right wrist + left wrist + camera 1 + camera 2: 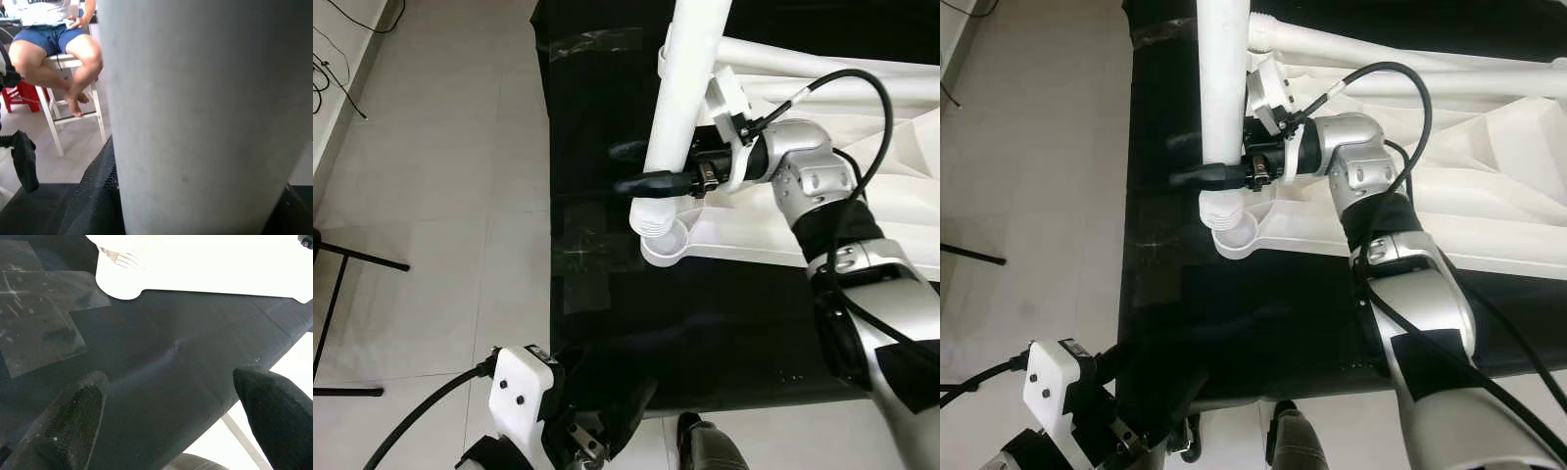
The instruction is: Building children table
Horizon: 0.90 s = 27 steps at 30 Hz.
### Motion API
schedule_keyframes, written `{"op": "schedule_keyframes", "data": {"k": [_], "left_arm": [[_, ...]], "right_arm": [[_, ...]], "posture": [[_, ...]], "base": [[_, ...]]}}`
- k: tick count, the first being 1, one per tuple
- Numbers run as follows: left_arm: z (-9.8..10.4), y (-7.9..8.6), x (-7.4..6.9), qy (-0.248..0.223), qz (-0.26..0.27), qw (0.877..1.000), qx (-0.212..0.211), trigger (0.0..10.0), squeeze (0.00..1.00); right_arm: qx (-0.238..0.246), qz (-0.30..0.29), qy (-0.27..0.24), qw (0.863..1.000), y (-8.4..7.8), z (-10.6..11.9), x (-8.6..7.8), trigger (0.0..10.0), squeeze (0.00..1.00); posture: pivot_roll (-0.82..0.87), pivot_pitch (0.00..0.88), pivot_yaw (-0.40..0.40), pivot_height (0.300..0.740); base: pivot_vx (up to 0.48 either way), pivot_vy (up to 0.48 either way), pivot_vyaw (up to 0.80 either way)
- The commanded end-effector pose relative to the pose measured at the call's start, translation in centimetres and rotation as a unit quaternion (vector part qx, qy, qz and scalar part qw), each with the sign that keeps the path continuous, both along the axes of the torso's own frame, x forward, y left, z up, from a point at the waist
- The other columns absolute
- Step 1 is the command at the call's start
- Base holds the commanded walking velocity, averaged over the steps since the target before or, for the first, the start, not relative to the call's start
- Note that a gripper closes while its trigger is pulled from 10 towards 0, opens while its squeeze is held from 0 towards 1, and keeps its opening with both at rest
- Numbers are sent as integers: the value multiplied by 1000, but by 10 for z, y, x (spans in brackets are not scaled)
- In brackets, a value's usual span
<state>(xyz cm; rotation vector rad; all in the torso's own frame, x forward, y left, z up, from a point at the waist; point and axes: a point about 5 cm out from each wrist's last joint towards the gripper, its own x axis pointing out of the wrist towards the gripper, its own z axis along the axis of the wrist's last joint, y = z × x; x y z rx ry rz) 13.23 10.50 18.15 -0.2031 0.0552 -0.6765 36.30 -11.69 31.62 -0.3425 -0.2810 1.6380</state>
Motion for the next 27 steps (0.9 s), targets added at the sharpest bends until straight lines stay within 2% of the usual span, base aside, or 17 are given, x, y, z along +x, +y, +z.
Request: {"op": "schedule_keyframes", "data": {"k": [1,16,27], "left_arm": [[-3,1,-2,13,-7,1000,8,10000,0],[-2,3,1,8,-6,1000,10,10000,0],[-2,4,2,8,-4,1000,12,10000,0]], "right_arm": [[0,13,0,1000,1,-3,-3,10000,0],[-17,37,8,999,-3,-13,-15,10000,0],[-34,14,16,999,-10,-25,-10,10000,0]], "posture": [[127,356,9,740],[132,344,18,740],[140,351,17,740]], "base": [[0,0,0],[0,0,0],[0,0,0]]}}
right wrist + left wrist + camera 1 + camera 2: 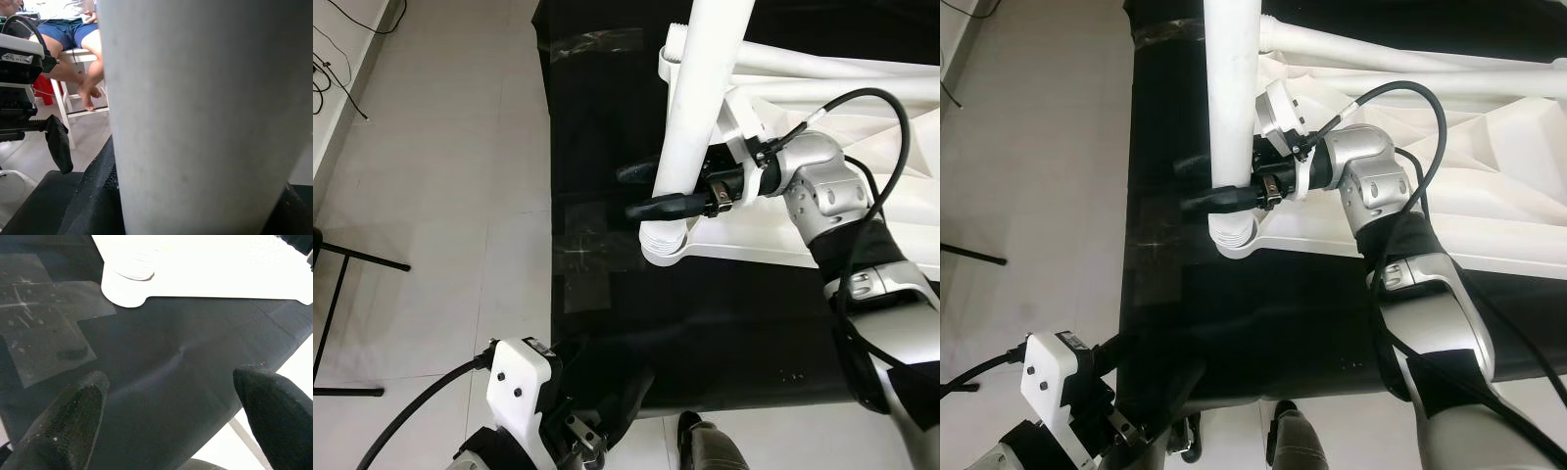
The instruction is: Building children table
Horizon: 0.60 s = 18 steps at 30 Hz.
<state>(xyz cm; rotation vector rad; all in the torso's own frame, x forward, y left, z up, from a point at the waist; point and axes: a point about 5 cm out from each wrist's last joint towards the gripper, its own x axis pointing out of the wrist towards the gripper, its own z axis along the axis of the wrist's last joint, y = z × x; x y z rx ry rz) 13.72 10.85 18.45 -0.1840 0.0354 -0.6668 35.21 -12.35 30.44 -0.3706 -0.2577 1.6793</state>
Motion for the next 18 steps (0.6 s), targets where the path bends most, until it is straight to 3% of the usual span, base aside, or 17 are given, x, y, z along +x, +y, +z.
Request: {"op": "schedule_keyframes", "data": {"k": [1,18], "left_arm": [[-5,0,-3,20,-10,1000,6,10000,0],[-6,0,-6,26,-12,1000,5,10000,0]], "right_arm": [[-19,-8,13,1000,-3,-14,1,10000,0],[-41,-1,27,999,-10,-22,-5,10000,0]], "posture": [[141,353,17,740],[146,359,22,740]], "base": [[0,0,0],[0,0,0]]}}
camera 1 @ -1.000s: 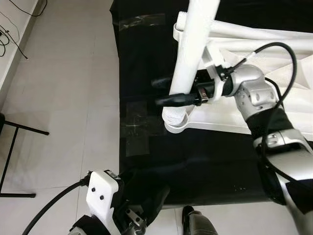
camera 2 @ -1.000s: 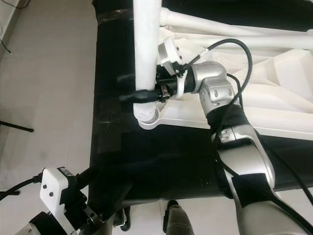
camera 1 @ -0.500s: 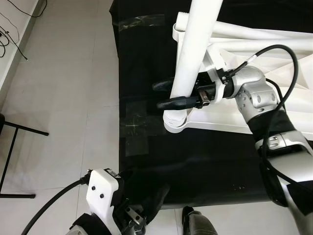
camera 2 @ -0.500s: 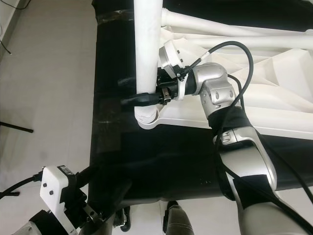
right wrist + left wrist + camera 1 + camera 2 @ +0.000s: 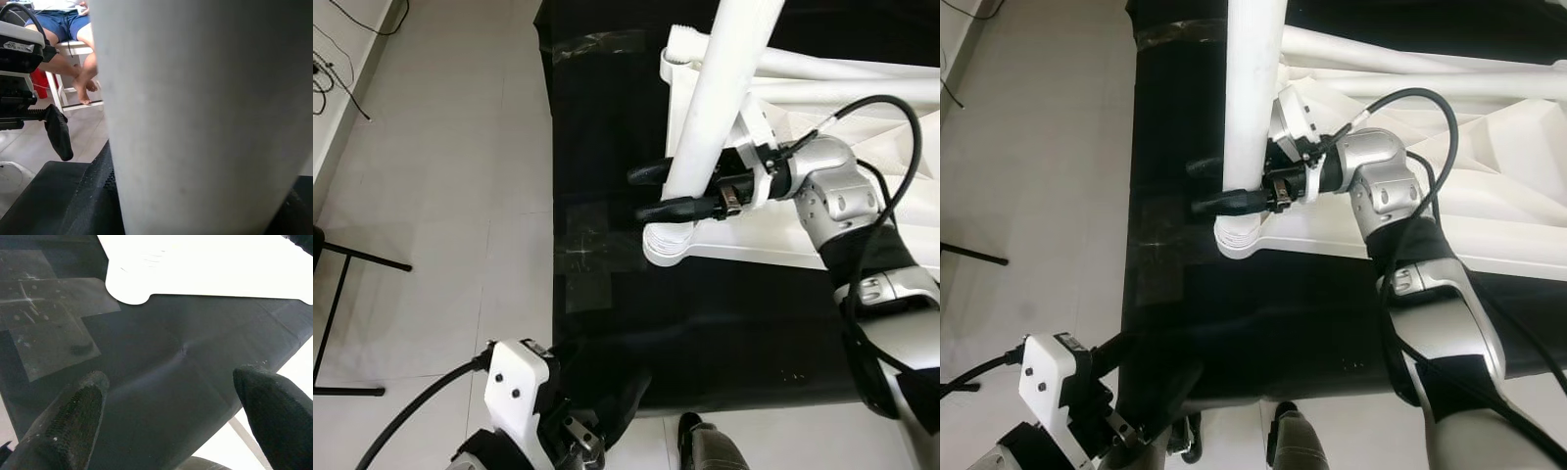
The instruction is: Building children table
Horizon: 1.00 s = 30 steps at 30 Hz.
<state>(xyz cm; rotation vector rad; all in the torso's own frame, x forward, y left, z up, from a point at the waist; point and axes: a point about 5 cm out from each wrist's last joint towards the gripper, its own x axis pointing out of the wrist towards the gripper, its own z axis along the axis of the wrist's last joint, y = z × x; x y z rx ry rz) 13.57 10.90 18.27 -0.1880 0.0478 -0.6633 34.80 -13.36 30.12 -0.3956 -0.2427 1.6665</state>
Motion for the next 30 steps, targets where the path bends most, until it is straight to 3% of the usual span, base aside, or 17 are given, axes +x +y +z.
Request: {"op": "schedule_keyframes", "data": {"k": [1,5,12,21,23,27,30], "left_arm": [[-5,0,-5,20,-14,1000,5,10000,0],[-5,0,-6,21,-15,1000,5,10000,0],[-5,-1,-7,22,-15,1000,4,10000,0],[-4,-1,-7,20,-16,1000,2,10000,0],[-4,-1,-6,20,-16,1000,2,10000,0],[-4,-2,-5,18,-18,1000,0,10000,0],[-3,-2,-4,17,-17,1000,-1,10000,0]], "right_arm": [[-38,11,32,999,1,-22,-3,10000,0],[-46,19,32,998,4,-25,-5,10000,0],[-75,57,32,995,24,-44,-15,10000,0],[-89,39,38,995,28,-56,-17,10000,0],[-85,30,41,995,27,-56,-16,10000,0],[-51,-55,59,995,28,-52,-2,10000,0],[-35,-85,73,993,29,-52,2,10000,0]], "posture": [[145,357,24,740],[145,357,24,740],[142,348,19,740],[138,345,19,740],[131,343,21,740],[127,344,21,740],[125,348,20,740]], "base": [[0,0,0],[0,0,0],[0,0,0],[0,0,0],[0,0,0],[0,0,0],[0,0,0]]}}
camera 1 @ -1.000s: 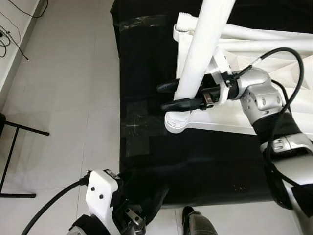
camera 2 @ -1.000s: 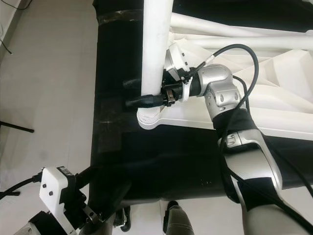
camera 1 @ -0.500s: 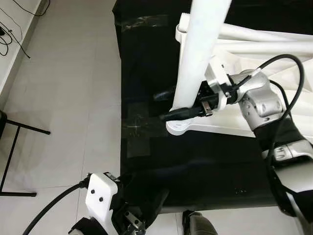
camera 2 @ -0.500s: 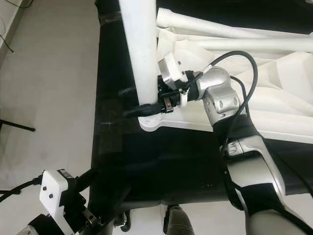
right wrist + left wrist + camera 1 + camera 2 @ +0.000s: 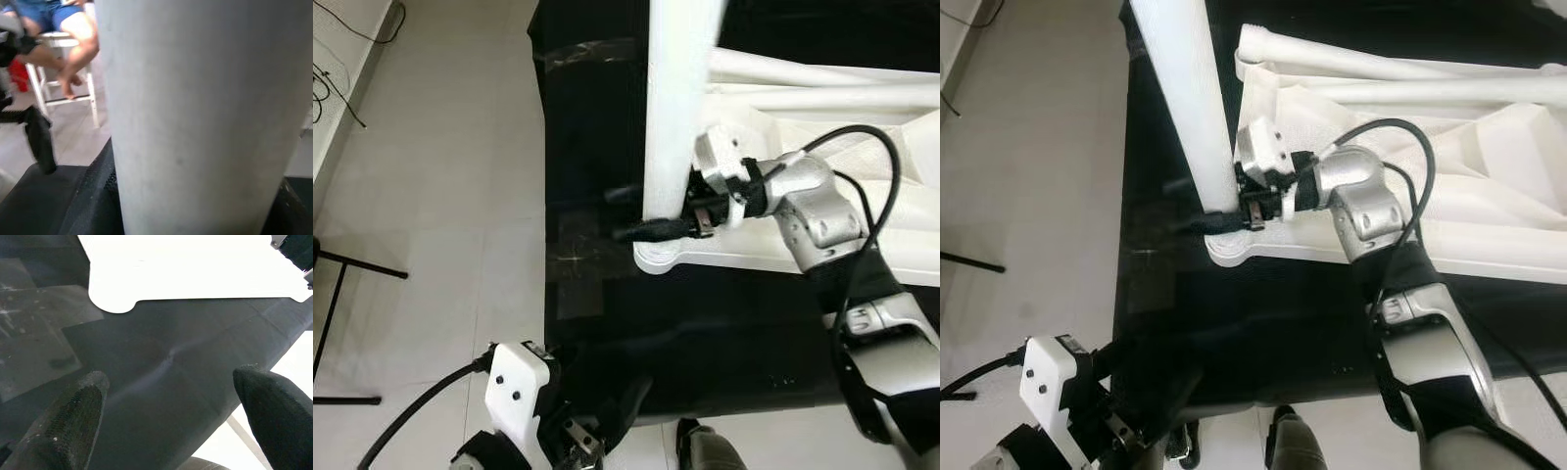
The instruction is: Building children table
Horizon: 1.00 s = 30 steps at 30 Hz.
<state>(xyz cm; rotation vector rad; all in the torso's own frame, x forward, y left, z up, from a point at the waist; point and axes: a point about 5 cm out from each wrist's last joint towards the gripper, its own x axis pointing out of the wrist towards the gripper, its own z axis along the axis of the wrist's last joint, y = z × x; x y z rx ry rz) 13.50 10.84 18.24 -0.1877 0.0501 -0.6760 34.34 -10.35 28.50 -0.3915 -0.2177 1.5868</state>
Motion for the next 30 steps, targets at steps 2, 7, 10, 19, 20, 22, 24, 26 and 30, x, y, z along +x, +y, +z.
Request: {"op": "schedule_keyframes", "data": {"k": [2,7,10,19,20,22,24,26,30], "left_arm": [[-3,-1,-4,16,-10,1000,-1,10000,0],[-2,-2,-4,16,-10,1000,-1,10000,0],[-2,-2,-4,16,-9,1000,-1,10000,0],[-2,-1,-3,16,-9,1000,-1,10000,0],[-2,-1,-3,16,-9,1000,-1,10000,0],[-2,-1,-3,16,-9,1000,-1,10000,0],[-2,-1,-3,16,-9,1000,-1,10000,0],[-2,-1,-3,16,-9,1000,0,10000,0],[-2,0,-2,15,-9,1000,0,10000,0]], "right_arm": [[-28,-52,75,995,-1,-36,8,10000,0],[-13,-68,85,994,-1,-37,10,10000,0],[1,-77,85,993,-2,-38,9,10000,0],[10,-90,80,993,-5,-41,5,10000,0],[14,-99,80,992,-5,-42,5,10000,0],[15,-113,72,991,-4,-44,3,10000,0],[12,-132,61,989,-3,-50,-4,10000,0],[11,-136,59,989,-2,-52,-5,10000,0],[3,-156,42,987,2,-55,-9,10000,0]], "posture": [[125,348,20,740],[127,353,20,740],[126,354,20,740],[126,357,22,740],[125,357,21,740],[124,357,21,740],[123,356,21,740],[123,356,21,740],[118,355,21,740]], "base": [[0,0,0],[0,0,0],[0,0,0],[0,0,0],[0,0,0],[0,0,0],[0,0,0],[0,0,0],[0,0,0]]}}
